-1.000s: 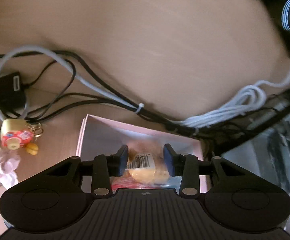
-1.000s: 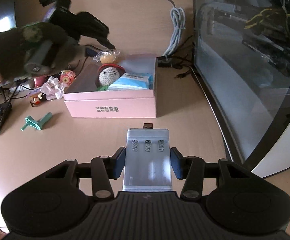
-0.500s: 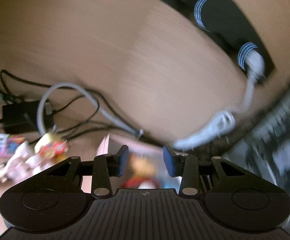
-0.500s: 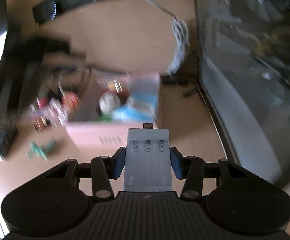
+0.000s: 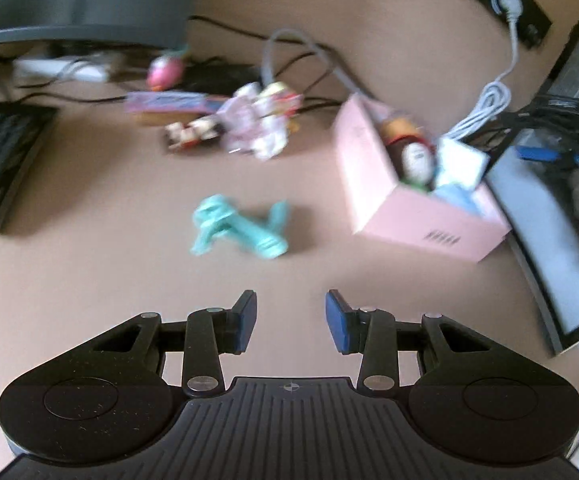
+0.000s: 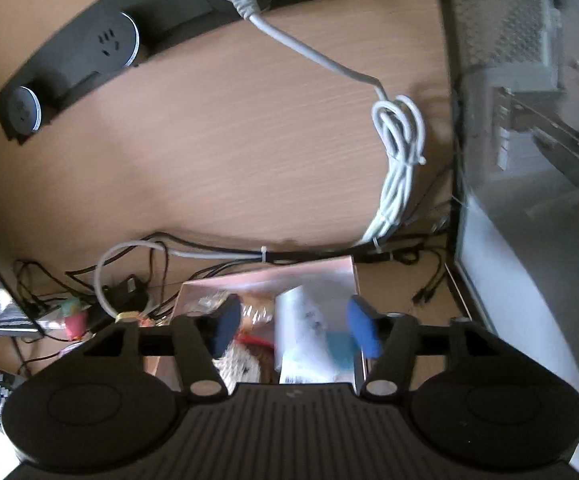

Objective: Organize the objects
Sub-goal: 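Lower the white battery holder into the pink box and open the right tool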

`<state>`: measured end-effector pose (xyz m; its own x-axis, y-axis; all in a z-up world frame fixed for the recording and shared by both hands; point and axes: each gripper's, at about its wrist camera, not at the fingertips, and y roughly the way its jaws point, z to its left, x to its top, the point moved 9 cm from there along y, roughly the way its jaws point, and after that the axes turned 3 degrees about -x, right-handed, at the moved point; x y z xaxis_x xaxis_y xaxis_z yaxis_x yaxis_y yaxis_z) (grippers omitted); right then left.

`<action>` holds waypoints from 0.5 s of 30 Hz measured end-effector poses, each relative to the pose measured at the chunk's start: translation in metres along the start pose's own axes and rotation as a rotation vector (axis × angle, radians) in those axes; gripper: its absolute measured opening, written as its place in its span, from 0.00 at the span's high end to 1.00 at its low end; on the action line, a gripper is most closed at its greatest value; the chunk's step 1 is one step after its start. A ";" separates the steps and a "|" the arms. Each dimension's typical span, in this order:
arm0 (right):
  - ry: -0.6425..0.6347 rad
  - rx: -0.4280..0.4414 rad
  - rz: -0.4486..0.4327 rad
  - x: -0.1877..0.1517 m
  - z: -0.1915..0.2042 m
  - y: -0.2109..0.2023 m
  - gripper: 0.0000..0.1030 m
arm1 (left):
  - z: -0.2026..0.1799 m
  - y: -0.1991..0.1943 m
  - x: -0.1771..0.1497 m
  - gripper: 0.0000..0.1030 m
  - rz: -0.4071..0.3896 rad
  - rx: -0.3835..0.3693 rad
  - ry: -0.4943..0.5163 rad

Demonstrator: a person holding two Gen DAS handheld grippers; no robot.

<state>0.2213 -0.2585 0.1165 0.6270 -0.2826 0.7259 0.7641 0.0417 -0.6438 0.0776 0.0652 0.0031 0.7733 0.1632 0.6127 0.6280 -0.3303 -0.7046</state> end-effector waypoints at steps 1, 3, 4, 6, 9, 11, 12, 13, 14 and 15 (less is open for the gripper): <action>-0.004 -0.005 0.002 -0.009 -0.002 -0.008 0.32 | 0.008 -0.002 -0.003 0.60 0.002 0.011 -0.010; -0.047 -0.025 0.018 -0.031 -0.002 -0.020 0.32 | 0.019 -0.006 -0.003 0.60 -0.008 0.022 -0.040; -0.081 -0.042 0.026 -0.046 -0.001 -0.027 0.32 | 0.022 -0.008 0.001 0.60 -0.022 0.026 -0.046; -0.155 -0.074 0.040 -0.075 0.002 -0.039 0.28 | 0.023 -0.012 0.013 0.60 -0.058 0.026 -0.035; -0.243 -0.105 0.053 -0.113 0.013 -0.054 0.24 | 0.017 -0.014 0.041 0.60 -0.119 0.021 0.043; -0.282 -0.101 0.069 -0.134 0.023 -0.061 0.24 | 0.013 -0.010 0.065 0.60 -0.149 0.029 0.122; -0.297 -0.097 0.076 -0.144 0.028 -0.064 0.24 | 0.011 -0.006 0.077 0.60 -0.164 0.040 0.156; -0.307 -0.095 0.080 -0.151 0.031 -0.068 0.23 | 0.011 0.001 0.092 0.60 -0.179 0.057 0.181; -0.317 -0.096 0.081 -0.156 0.035 -0.072 0.23 | 0.014 0.009 0.104 0.60 -0.191 0.072 0.185; -0.325 -0.098 0.081 -0.161 0.037 -0.075 0.23 | 0.018 0.020 0.117 0.60 -0.203 0.095 0.177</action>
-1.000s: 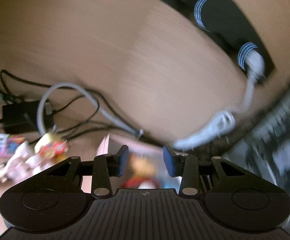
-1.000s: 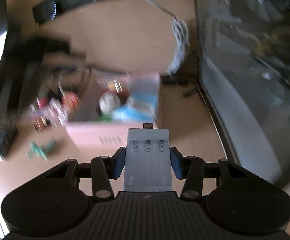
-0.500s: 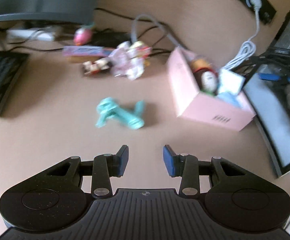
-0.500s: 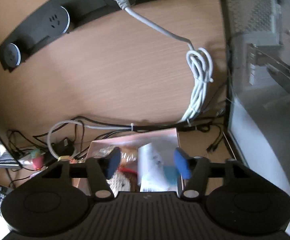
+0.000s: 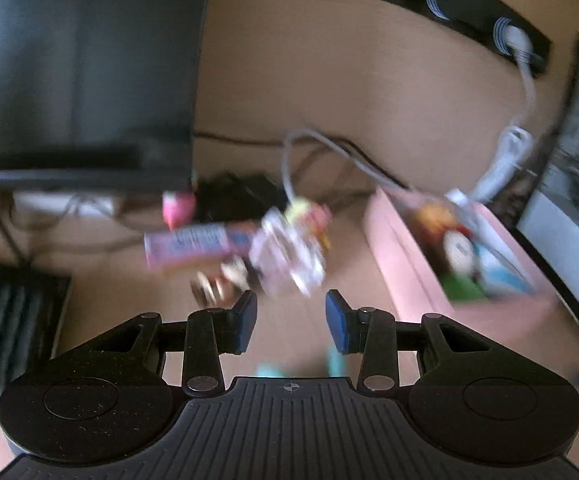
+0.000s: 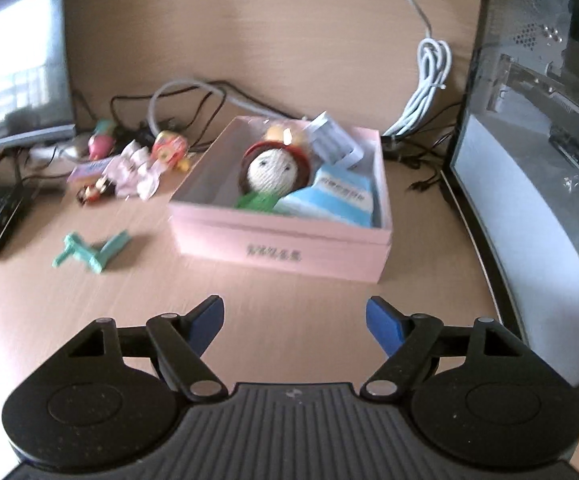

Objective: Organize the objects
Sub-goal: 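Lower the white battery holder into the pink box and open the right tool, then grasp the 'Volcano' card packet with the left tool and lift it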

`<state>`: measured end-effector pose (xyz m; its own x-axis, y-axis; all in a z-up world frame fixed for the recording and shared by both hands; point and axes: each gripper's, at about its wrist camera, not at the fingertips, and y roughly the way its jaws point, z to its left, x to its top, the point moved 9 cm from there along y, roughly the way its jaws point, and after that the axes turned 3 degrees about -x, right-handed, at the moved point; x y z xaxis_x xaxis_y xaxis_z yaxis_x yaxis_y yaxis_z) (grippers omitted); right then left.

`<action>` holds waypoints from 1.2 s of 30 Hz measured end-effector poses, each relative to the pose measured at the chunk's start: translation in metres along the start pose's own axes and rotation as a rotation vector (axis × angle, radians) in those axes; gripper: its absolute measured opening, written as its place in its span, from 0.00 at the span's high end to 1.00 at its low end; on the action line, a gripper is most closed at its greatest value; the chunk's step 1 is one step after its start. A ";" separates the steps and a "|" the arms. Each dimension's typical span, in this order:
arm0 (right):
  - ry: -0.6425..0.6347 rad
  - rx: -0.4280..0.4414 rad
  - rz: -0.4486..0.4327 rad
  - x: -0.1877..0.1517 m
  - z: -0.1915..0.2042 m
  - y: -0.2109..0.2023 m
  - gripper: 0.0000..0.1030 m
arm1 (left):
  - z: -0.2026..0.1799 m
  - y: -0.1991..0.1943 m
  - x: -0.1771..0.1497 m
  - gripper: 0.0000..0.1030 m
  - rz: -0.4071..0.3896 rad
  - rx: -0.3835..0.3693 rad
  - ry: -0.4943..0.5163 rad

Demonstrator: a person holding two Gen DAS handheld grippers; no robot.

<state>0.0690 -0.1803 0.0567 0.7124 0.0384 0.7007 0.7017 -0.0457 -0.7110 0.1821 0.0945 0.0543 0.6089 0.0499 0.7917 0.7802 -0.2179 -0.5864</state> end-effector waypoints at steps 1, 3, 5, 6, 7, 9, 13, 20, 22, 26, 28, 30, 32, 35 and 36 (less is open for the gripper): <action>-0.006 -0.003 -0.001 -0.003 0.003 -0.003 0.23 | 0.006 0.010 0.007 0.60 -0.008 0.024 -0.009; -0.019 -0.008 -0.005 -0.009 0.008 -0.009 0.21 | 0.023 0.034 0.018 0.60 -0.018 0.106 -0.024; -0.040 -0.026 -0.014 -0.013 0.008 -0.015 0.19 | 0.040 0.057 0.023 0.60 -0.026 0.187 -0.028; -0.052 -0.039 -0.017 -0.016 0.007 -0.018 0.19 | 0.047 0.066 0.023 0.60 -0.025 0.212 -0.028; -0.059 -0.049 -0.015 -0.021 0.007 -0.019 0.18 | 0.053 0.076 0.024 0.60 -0.017 0.232 -0.031; -0.057 -0.067 -0.002 -0.026 0.002 -0.020 0.18 | 0.061 0.090 0.027 0.60 -0.013 0.255 -0.041; -0.023 -0.100 0.027 -0.036 -0.010 -0.019 0.18 | 0.068 0.109 0.041 0.60 -0.048 0.286 -0.011; -0.003 -0.114 0.058 -0.044 -0.019 -0.013 0.18 | 0.076 0.131 0.037 0.60 0.016 0.306 -0.004; -0.003 -0.107 0.063 -0.043 -0.018 -0.010 0.18 | 0.073 0.132 0.031 0.60 0.036 0.293 0.006; -0.022 -0.086 0.060 -0.039 -0.009 -0.005 0.18 | 0.067 0.129 0.026 0.62 0.059 0.272 0.006; -0.038 -0.069 0.056 -0.037 -0.003 -0.004 0.18 | 0.063 0.126 0.022 0.62 0.070 0.260 0.005; -0.052 -0.056 0.050 -0.034 0.002 -0.002 0.18 | 0.058 0.123 0.017 0.62 0.078 0.246 0.016; -0.060 -0.039 0.046 -0.031 0.006 -0.001 0.18 | 0.053 0.117 0.012 0.62 0.086 0.230 0.015; -0.070 -0.016 0.037 -0.027 0.012 0.002 0.18 | 0.050 0.106 0.001 0.62 0.102 0.203 -0.017; -0.075 -0.007 0.033 -0.025 0.015 0.003 0.18 | 0.049 0.101 -0.003 0.62 0.107 0.194 -0.029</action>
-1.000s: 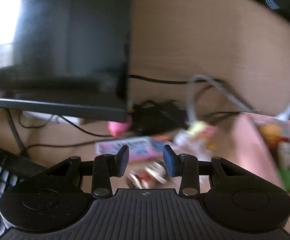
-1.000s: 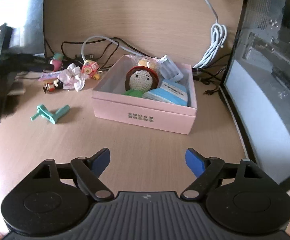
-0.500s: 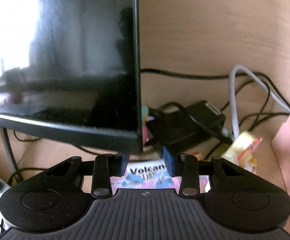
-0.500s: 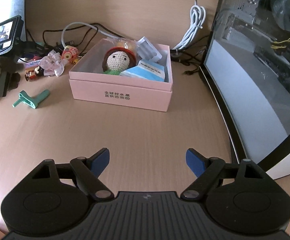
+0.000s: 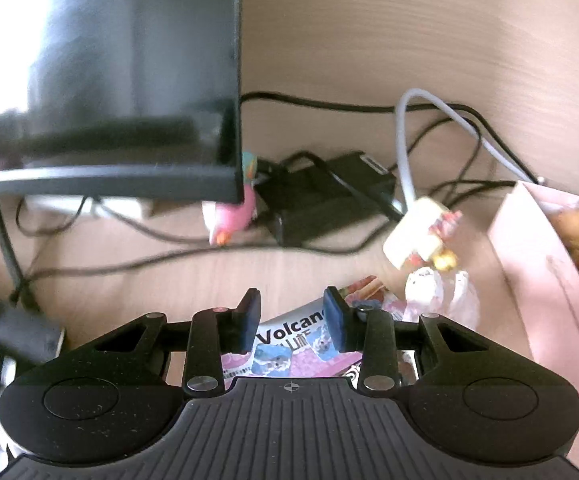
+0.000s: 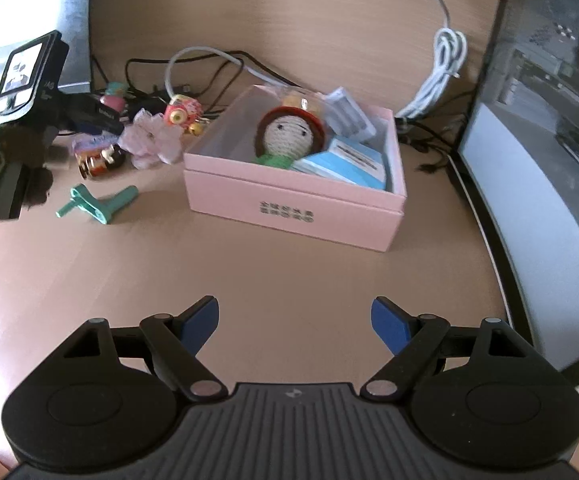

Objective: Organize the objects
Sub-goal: 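Grasp the 'Volcano' card packet with the left tool and lift it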

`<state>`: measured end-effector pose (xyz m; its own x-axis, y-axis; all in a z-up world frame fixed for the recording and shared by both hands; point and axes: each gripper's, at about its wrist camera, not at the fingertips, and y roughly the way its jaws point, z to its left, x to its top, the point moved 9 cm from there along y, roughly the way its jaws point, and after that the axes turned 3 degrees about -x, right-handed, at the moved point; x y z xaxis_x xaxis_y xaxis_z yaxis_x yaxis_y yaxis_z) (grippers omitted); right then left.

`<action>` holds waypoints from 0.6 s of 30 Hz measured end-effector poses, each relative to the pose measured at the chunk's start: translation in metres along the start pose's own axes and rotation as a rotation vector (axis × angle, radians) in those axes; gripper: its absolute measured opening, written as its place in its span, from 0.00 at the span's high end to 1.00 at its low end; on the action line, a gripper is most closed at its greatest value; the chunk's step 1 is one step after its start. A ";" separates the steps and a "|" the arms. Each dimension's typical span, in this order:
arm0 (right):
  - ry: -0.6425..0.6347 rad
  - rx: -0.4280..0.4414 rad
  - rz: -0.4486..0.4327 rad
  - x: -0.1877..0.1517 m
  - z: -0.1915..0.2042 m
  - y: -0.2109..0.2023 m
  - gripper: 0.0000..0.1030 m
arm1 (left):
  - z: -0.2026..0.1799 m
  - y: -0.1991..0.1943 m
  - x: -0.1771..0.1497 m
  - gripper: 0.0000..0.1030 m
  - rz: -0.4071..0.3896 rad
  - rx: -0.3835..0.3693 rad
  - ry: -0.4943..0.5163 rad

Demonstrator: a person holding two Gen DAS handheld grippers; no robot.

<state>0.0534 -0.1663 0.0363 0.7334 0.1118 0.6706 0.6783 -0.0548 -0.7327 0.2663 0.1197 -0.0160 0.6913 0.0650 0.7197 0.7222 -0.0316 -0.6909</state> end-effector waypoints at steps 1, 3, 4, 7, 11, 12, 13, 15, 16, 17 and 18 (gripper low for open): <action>-0.006 0.007 -0.004 0.002 0.003 0.001 0.18 | 0.000 -0.006 -0.006 0.62 0.005 -0.012 -0.014; -0.023 0.020 -0.017 0.007 0.008 0.002 0.18 | 0.003 -0.017 -0.015 0.62 0.013 -0.037 -0.039; -0.032 0.029 -0.026 0.011 0.011 0.004 0.18 | 0.002 -0.025 -0.021 0.62 0.020 -0.053 -0.051; -0.062 0.048 -0.055 0.024 0.022 0.007 0.18 | 0.001 -0.044 -0.041 0.62 0.046 -0.107 -0.105; -0.111 0.080 -0.113 0.052 0.041 0.012 0.18 | 0.003 -0.067 -0.062 0.64 0.064 -0.164 -0.157; -0.126 0.089 -0.130 0.059 0.046 0.014 0.18 | 0.006 -0.075 -0.064 0.64 0.052 -0.171 -0.165; -0.141 0.098 -0.149 0.068 0.053 0.015 0.18 | 0.009 -0.082 -0.064 0.64 0.032 -0.173 -0.172; -0.167 0.121 -0.183 0.084 0.068 0.019 0.18 | 0.018 -0.095 -0.061 0.64 -0.008 -0.167 -0.181; -0.183 0.135 -0.202 0.092 0.077 0.021 0.18 | 0.024 -0.102 -0.058 0.64 -0.032 -0.161 -0.186; -0.200 0.147 -0.221 0.100 0.086 0.023 0.18 | 0.030 -0.108 -0.054 0.64 -0.055 -0.154 -0.188; -0.224 0.158 -0.244 0.109 0.097 0.025 0.18 | 0.036 -0.113 -0.050 0.64 -0.074 -0.147 -0.189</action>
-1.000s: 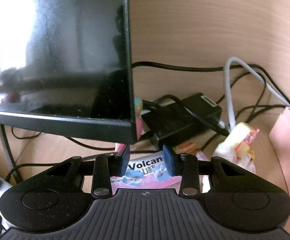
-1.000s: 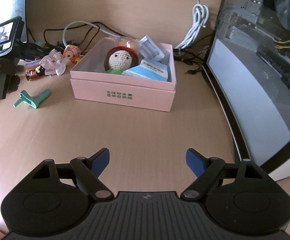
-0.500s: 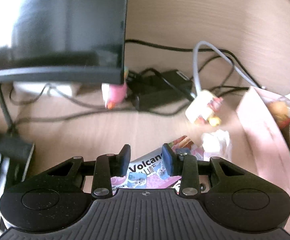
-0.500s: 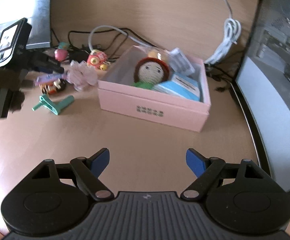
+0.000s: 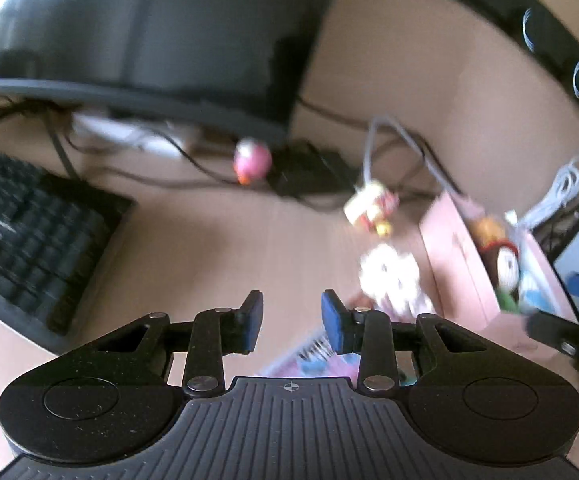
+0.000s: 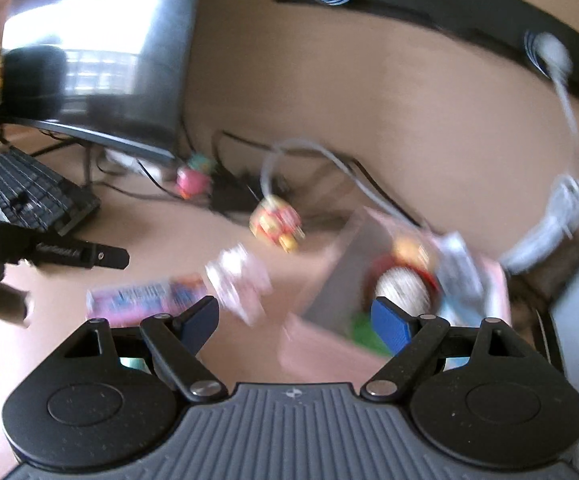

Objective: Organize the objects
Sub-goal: 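Grasp the 'Volcano' card packet with the left tool and lift it, then grasp the pink-and-teal toy figure with the right tool while the left tool holds the card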

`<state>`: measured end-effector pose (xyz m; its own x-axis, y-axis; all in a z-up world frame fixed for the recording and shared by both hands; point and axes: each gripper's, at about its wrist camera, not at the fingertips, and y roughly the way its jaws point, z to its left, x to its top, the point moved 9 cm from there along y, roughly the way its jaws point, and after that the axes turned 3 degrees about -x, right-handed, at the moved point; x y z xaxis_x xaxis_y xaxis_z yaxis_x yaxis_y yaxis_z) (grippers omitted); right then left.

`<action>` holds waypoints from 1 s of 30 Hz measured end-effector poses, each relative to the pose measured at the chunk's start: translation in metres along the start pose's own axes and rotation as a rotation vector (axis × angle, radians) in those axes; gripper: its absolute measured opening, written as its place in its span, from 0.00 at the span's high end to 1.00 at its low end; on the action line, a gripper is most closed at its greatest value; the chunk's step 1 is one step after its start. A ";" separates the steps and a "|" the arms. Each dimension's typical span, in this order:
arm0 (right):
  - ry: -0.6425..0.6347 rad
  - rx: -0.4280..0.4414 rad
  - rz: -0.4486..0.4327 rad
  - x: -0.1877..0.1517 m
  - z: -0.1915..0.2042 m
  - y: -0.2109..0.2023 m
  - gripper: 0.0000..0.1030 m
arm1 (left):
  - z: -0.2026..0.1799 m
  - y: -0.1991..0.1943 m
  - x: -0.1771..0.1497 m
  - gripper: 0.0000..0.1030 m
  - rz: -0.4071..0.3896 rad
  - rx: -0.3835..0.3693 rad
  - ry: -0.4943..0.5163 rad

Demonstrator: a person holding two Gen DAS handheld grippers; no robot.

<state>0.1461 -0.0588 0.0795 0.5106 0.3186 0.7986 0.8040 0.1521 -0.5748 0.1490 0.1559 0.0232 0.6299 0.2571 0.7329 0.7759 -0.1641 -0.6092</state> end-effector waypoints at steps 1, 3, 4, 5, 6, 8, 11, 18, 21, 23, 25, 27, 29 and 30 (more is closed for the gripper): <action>-0.022 0.007 -0.018 0.008 0.007 0.006 0.19 | 0.005 -0.005 0.005 0.64 -0.020 0.005 0.003; -0.065 0.020 -0.061 0.027 0.023 0.020 0.23 | 0.015 -0.013 0.013 0.64 -0.046 0.012 0.004; -0.092 0.027 -0.079 0.037 0.033 0.028 0.26 | 0.020 -0.014 0.016 0.64 -0.052 0.011 -0.001; -0.119 0.031 -0.091 0.045 0.042 0.037 0.29 | 0.024 -0.014 0.019 0.64 -0.058 0.011 -0.008; -0.144 0.038 -0.098 0.053 0.051 0.048 0.37 | 0.030 -0.012 0.023 0.64 -0.066 0.015 -0.016; -0.147 0.079 -0.082 0.067 0.065 0.067 0.48 | 0.040 -0.010 0.027 0.64 -0.070 0.035 -0.034; 0.032 0.164 0.007 0.090 0.064 0.105 0.55 | 0.053 -0.012 0.029 0.65 -0.074 0.029 -0.077; 0.311 0.316 0.091 0.128 0.042 0.183 0.56 | 0.067 -0.044 0.000 0.66 -0.020 -0.047 -0.121; 0.399 0.386 0.143 0.139 0.040 0.212 0.56 | 0.075 -0.058 -0.015 0.66 0.002 -0.056 -0.166; 0.455 0.433 0.169 0.145 0.043 0.231 0.56 | 0.078 -0.065 -0.022 0.67 0.012 -0.056 -0.188; 0.493 0.463 0.195 0.148 0.046 0.248 0.56 | 0.081 -0.072 -0.025 0.67 0.012 -0.055 -0.197; 0.483 0.489 0.191 0.152 0.053 0.255 0.57 | 0.084 -0.077 -0.026 0.67 0.008 -0.046 -0.192; 0.486 0.509 0.204 0.154 0.058 0.261 0.57 | 0.088 -0.083 -0.028 0.67 0.001 -0.035 -0.197; 0.474 0.488 0.217 0.152 0.059 0.266 0.59 | 0.090 -0.085 -0.029 0.67 -0.001 -0.030 -0.203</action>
<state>0.4198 0.0854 0.0371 0.8105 -0.0347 0.5847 0.4974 0.5681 -0.6557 0.0617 0.2483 0.0266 0.6112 0.4435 0.6555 0.7791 -0.1914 -0.5969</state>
